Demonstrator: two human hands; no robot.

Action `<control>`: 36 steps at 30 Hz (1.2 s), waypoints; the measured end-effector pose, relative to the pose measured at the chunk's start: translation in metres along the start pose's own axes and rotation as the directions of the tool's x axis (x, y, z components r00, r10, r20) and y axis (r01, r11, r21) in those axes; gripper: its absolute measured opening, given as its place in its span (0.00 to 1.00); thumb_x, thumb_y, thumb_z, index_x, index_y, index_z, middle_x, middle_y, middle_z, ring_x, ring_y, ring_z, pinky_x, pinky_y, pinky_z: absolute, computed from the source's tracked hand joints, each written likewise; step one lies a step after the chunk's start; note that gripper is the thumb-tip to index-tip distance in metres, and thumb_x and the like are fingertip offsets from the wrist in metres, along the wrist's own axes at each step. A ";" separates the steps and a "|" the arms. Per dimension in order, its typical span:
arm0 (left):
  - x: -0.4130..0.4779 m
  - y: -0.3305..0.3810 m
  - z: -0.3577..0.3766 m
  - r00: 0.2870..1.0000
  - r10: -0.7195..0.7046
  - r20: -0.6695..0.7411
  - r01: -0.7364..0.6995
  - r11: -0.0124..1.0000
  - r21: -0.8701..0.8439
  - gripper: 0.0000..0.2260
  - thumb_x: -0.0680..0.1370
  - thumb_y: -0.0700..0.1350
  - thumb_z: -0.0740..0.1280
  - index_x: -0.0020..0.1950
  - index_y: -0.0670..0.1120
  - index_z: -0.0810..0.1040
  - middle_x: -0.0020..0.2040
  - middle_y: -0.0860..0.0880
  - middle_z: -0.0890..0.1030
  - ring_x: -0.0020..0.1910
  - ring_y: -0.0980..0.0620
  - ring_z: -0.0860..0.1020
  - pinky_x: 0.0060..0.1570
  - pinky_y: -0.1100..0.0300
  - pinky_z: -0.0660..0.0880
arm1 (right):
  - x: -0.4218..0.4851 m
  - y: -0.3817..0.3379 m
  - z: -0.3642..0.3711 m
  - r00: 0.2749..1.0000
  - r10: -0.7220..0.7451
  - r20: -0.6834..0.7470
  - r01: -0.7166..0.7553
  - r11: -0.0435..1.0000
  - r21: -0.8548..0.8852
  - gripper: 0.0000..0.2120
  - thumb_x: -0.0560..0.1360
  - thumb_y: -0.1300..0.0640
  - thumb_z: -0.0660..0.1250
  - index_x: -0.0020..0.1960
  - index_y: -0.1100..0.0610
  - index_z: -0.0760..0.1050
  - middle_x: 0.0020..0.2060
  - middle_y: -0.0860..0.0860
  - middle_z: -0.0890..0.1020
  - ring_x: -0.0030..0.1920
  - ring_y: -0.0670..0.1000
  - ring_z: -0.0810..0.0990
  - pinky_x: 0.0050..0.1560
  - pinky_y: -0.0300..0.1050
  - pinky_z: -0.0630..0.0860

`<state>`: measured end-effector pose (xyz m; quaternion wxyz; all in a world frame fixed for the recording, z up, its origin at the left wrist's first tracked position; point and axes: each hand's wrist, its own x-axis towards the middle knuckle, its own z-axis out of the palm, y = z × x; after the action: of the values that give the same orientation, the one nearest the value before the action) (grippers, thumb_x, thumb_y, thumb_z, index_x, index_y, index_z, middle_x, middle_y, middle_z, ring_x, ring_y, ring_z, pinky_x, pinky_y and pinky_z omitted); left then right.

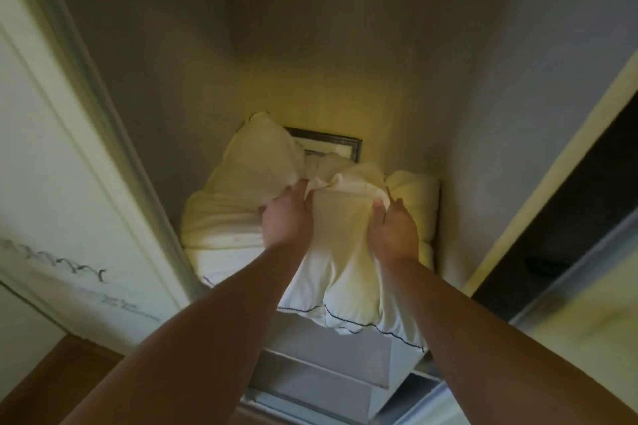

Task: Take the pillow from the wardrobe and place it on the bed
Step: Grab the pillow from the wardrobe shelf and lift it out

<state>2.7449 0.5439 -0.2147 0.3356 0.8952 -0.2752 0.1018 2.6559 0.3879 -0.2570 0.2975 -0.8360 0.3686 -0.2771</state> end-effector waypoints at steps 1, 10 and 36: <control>-0.005 0.003 -0.005 1.000 0.013 -0.012 -0.013 1.000 -0.008 0.16 0.84 0.50 0.53 0.67 0.48 0.74 0.51 0.40 0.83 0.49 0.36 0.81 0.55 0.44 0.76 | -0.006 -0.002 -0.004 1.000 0.004 -0.015 -0.003 1.000 0.013 0.25 0.83 0.50 0.53 0.73 0.65 0.65 0.69 0.68 0.72 0.71 0.65 0.70 0.69 0.57 0.66; -0.044 0.013 -0.041 0.994 0.027 -0.108 -0.034 0.997 -0.068 0.16 0.84 0.51 0.53 0.64 0.46 0.75 0.43 0.40 0.84 0.45 0.36 0.81 0.40 0.53 0.68 | -0.059 -0.015 -0.035 0.997 -0.061 -0.048 0.062 0.997 0.034 0.28 0.83 0.47 0.52 0.74 0.66 0.63 0.69 0.68 0.72 0.71 0.65 0.69 0.70 0.58 0.66; -0.151 0.073 -0.109 0.972 -0.144 -0.185 0.149 0.989 0.018 0.14 0.83 0.49 0.54 0.63 0.50 0.76 0.49 0.42 0.84 0.48 0.38 0.81 0.42 0.54 0.70 | -0.132 -0.026 -0.104 0.950 -0.267 0.163 0.240 0.956 0.168 0.27 0.83 0.44 0.49 0.69 0.61 0.71 0.60 0.63 0.80 0.61 0.62 0.78 0.63 0.53 0.72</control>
<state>2.5789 0.6340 -0.1480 0.3519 0.9050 -0.1748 0.1628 2.5210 0.4748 -0.2012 0.3523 -0.8744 0.2078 -0.2610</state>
